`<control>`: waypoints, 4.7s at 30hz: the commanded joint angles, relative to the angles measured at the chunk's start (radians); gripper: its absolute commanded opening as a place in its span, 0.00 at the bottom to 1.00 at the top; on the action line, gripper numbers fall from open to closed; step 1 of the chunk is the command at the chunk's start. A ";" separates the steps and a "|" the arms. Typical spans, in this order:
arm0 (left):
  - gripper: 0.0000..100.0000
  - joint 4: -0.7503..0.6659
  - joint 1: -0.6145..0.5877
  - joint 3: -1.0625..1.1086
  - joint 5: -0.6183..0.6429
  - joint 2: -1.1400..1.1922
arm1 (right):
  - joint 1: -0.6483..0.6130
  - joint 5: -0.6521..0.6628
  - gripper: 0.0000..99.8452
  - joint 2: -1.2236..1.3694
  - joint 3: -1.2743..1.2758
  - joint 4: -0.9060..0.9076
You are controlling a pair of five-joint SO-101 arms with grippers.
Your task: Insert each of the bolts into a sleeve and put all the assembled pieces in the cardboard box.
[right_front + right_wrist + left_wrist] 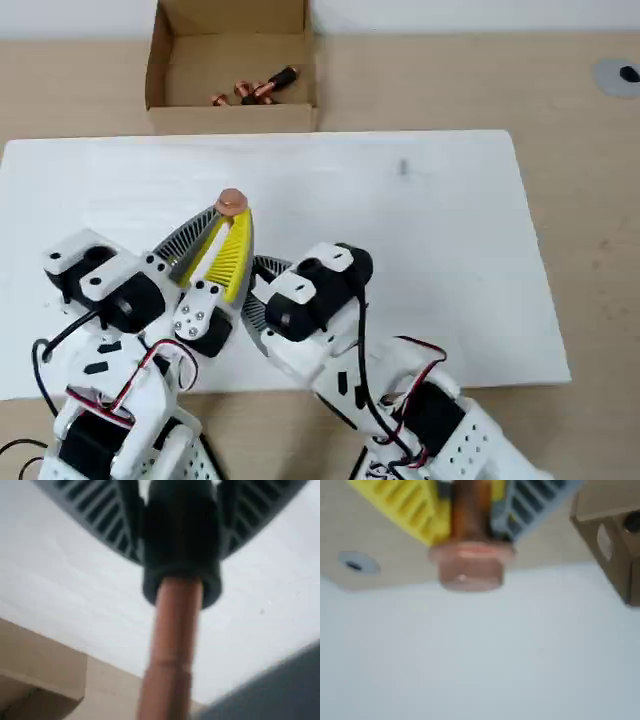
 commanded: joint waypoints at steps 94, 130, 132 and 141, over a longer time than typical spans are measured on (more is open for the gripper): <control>0.01 0.666 -0.778 -0.011 -0.120 -0.005 | 0.496 0.354 0.14 2.832 -3.062 0.393; 0.01 0.885 -0.776 -0.178 0.028 -0.005 | 0.656 0.213 0.01 1.190 -1.824 1.227; 0.01 0.885 -0.783 -0.176 0.029 -0.005 | 0.693 0.213 0.01 1.116 -1.702 1.227; 0.01 0.879 -0.784 -0.147 0.029 -0.005 | 0.891 0.219 0.01 0.872 -1.153 1.094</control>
